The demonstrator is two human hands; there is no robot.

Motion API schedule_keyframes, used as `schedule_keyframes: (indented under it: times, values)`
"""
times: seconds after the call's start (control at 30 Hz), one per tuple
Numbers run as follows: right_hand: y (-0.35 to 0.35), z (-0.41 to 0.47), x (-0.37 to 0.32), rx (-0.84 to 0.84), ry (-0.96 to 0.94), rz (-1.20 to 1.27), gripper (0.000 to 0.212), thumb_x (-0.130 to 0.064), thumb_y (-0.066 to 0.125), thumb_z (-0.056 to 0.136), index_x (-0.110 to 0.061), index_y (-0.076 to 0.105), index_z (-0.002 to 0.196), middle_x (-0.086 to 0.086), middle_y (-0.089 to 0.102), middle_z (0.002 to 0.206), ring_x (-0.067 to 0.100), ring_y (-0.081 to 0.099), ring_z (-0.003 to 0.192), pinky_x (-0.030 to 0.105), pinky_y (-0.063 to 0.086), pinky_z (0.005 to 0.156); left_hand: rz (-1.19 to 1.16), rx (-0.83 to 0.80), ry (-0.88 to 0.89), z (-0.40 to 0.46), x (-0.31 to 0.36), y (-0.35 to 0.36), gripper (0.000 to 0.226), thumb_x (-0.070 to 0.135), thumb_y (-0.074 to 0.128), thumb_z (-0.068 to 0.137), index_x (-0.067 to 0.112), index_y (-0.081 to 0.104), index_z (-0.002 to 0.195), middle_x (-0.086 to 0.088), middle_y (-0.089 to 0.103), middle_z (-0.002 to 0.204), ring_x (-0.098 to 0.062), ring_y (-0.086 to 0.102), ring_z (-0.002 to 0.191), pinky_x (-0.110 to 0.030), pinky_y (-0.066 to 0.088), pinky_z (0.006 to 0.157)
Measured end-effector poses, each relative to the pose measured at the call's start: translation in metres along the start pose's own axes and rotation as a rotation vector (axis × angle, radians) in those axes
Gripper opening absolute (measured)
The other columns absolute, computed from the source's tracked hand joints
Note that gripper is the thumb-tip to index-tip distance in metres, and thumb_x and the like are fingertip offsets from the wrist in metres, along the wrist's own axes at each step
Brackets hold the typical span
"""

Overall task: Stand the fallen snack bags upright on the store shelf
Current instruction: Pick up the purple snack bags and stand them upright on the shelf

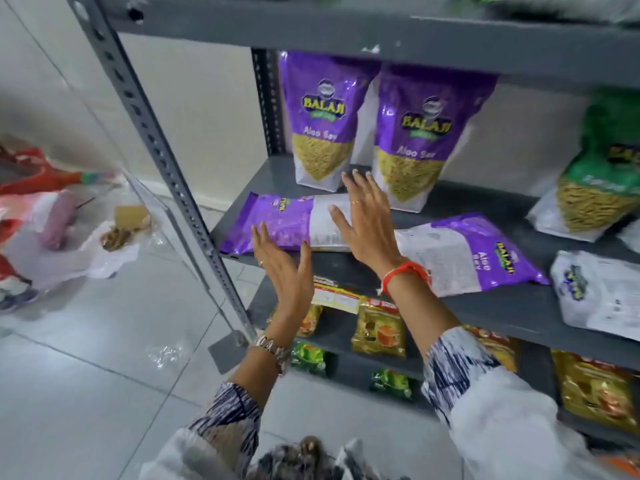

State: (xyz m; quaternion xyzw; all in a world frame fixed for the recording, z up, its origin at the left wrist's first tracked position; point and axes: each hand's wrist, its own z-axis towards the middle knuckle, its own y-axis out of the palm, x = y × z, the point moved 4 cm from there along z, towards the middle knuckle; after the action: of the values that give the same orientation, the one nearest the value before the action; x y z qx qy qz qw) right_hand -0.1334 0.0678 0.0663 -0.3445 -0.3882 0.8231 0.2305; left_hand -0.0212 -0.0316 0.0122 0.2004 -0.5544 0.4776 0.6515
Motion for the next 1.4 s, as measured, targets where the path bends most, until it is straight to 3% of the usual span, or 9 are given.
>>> schedule_keyframes:
  times: [0.13,0.3,0.37,0.47,0.6,0.77,0.87,1.0,1.4]
  values:
    - [0.039,0.047,-0.007,-0.171,0.036,-0.005,0.05,-0.035,0.038,0.091,-0.004,0.054,0.126,0.022,0.058,0.129,0.039,0.049,0.125,0.054,0.038,0.103,-0.243,0.263,-0.57,0.02,-0.03,-0.002,0.074,0.01,0.071,0.076,0.001,0.027,0.136,-0.022,0.025,0.139,-0.036,0.029,0.131,-0.031,0.019,0.111]
    - [0.074,0.092,-0.005,-0.504,0.227,-0.089,0.034,-0.025,0.041,0.095,-0.006,0.055,0.12,0.022,0.055,0.131,0.039,0.053,0.118,0.041,0.043,0.094,-0.485,0.287,-0.966,0.028,-0.041,0.009,0.084,0.014,0.079,0.068,0.01,0.025,0.132,-0.02,0.028,0.141,-0.037,0.045,0.121,-0.046,0.037,0.107]
    - [0.085,0.103,-0.001,-0.629,0.312,-0.064,0.032,-0.026,0.042,0.094,-0.007,0.056,0.115,0.022,0.058,0.126,0.036,0.059,0.105,0.035,0.046,0.081,-0.637,0.191,-1.046,0.03,-0.041,0.017,0.078,0.015,0.077,0.071,0.009,0.027,0.13,-0.015,0.052,0.122,-0.03,0.058,0.101,-0.041,0.052,0.087]
    - [0.098,0.109,0.006,-0.756,0.397,0.003,0.028,-0.029,0.048,0.089,-0.008,0.059,0.104,0.015,0.063,0.117,0.031,0.06,0.095,0.026,0.044,0.072,-0.741,-0.01,-1.083,0.034,-0.039,0.026,0.05,0.016,0.071,0.078,0.003,0.04,0.114,-0.012,0.056,0.107,-0.024,0.06,0.089,-0.023,0.048,0.057]
    - [0.106,0.118,0.008,-0.763,0.506,0.189,0.016,-0.02,0.052,0.09,-0.006,0.06,0.089,0.018,0.061,0.111,0.03,0.058,0.099,0.031,0.045,0.085,-0.669,-0.004,-1.045,0.048,-0.043,0.023,0.029,0.0,0.06,0.083,-0.004,0.049,0.109,-0.017,0.057,0.114,-0.033,0.059,0.104,-0.03,0.055,0.065]
    - [0.092,0.116,0.02,-0.608,0.689,0.483,0.036,-0.013,0.058,0.09,-0.001,0.054,0.124,0.012,0.058,0.126,0.029,0.053,0.119,0.04,0.041,0.107,-0.538,0.041,-0.935,0.067,-0.048,0.013,0.002,0.002,0.055,0.088,0.004,0.054,0.089,-0.007,0.057,0.086,-0.026,0.061,0.085,-0.036,0.056,0.076]
    - [0.079,0.105,0.033,-0.505,0.812,0.686,0.033,-0.012,0.067,0.084,0.0,0.062,0.114,0.009,0.063,0.103,0.024,0.061,0.097,0.037,0.049,0.094,-0.463,0.068,-0.809,0.077,-0.041,0.002,0.014,0.006,0.056,0.088,0.002,0.062,0.1,-0.005,0.06,0.085,-0.018,0.058,0.074,-0.029,0.052,0.069]
    - [0.059,0.079,0.038,-0.454,0.94,0.98,0.015,-0.018,0.071,0.082,-0.004,0.064,0.08,0.006,0.069,0.059,0.014,0.065,0.047,0.022,0.051,0.048,-0.512,0.072,-0.635,0.077,-0.02,-0.015,0.019,0.007,0.055,0.089,0.0,0.063,0.104,0.0,0.063,0.081,-0.009,0.058,0.066,-0.017,0.048,0.063]
    - [-0.053,-0.033,0.013,-0.33,0.651,1.619,0.032,-0.021,0.054,0.087,-0.02,0.079,0.068,-0.003,0.077,0.072,0.007,0.072,0.068,0.023,0.059,0.067,-0.65,-0.009,-0.185,0.027,0.059,-0.062,0.032,0.009,0.052,0.091,0.026,0.068,0.069,0.018,0.062,0.053,0.004,0.051,0.051,-0.017,0.042,0.053]
